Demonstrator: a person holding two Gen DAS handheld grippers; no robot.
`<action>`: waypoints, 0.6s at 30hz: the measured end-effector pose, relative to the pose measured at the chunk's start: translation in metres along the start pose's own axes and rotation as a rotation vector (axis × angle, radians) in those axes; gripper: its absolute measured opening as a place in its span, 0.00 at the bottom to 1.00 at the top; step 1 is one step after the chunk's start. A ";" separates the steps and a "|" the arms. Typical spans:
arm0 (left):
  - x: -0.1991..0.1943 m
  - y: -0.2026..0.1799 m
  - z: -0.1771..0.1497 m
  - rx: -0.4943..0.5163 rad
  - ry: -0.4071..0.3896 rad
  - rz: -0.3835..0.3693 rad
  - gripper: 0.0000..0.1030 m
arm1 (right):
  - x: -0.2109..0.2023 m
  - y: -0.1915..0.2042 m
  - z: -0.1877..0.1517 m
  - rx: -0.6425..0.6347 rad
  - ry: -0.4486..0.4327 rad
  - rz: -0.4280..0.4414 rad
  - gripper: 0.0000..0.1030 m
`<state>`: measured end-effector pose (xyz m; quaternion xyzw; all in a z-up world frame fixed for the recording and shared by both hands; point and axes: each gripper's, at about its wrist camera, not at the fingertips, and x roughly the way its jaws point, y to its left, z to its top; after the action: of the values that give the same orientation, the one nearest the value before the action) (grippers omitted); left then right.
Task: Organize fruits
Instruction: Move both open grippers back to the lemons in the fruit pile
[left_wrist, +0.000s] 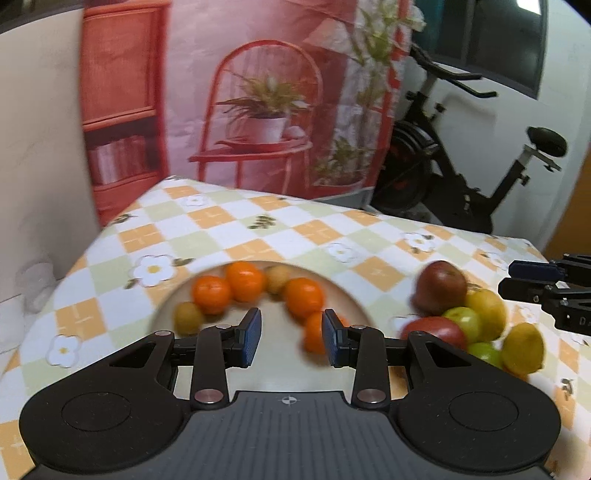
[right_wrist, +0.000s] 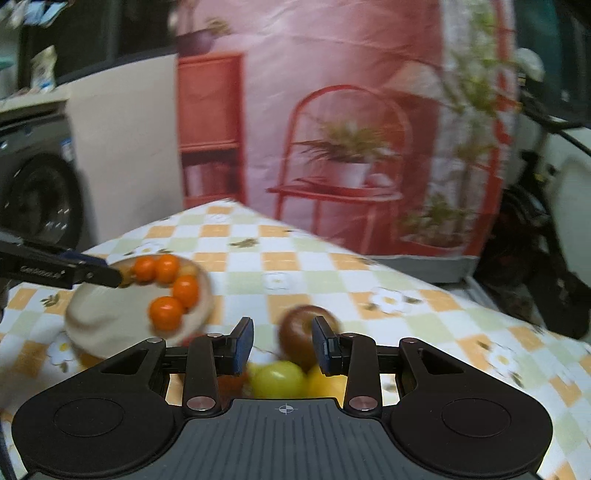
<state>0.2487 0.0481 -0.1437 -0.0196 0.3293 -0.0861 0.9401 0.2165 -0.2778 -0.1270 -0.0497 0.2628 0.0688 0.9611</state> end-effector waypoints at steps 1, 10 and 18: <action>0.000 -0.006 0.000 0.011 0.000 -0.007 0.37 | -0.005 -0.006 -0.004 0.010 -0.005 -0.010 0.31; 0.006 -0.062 0.000 0.097 0.011 -0.081 0.37 | -0.044 -0.051 -0.050 0.107 -0.006 -0.063 0.33; 0.019 -0.094 -0.002 0.140 0.049 -0.119 0.37 | -0.053 -0.056 -0.083 0.139 0.009 -0.032 0.39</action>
<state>0.2478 -0.0478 -0.1484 0.0286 0.3436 -0.1647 0.9241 0.1387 -0.3495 -0.1671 0.0129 0.2703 0.0349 0.9620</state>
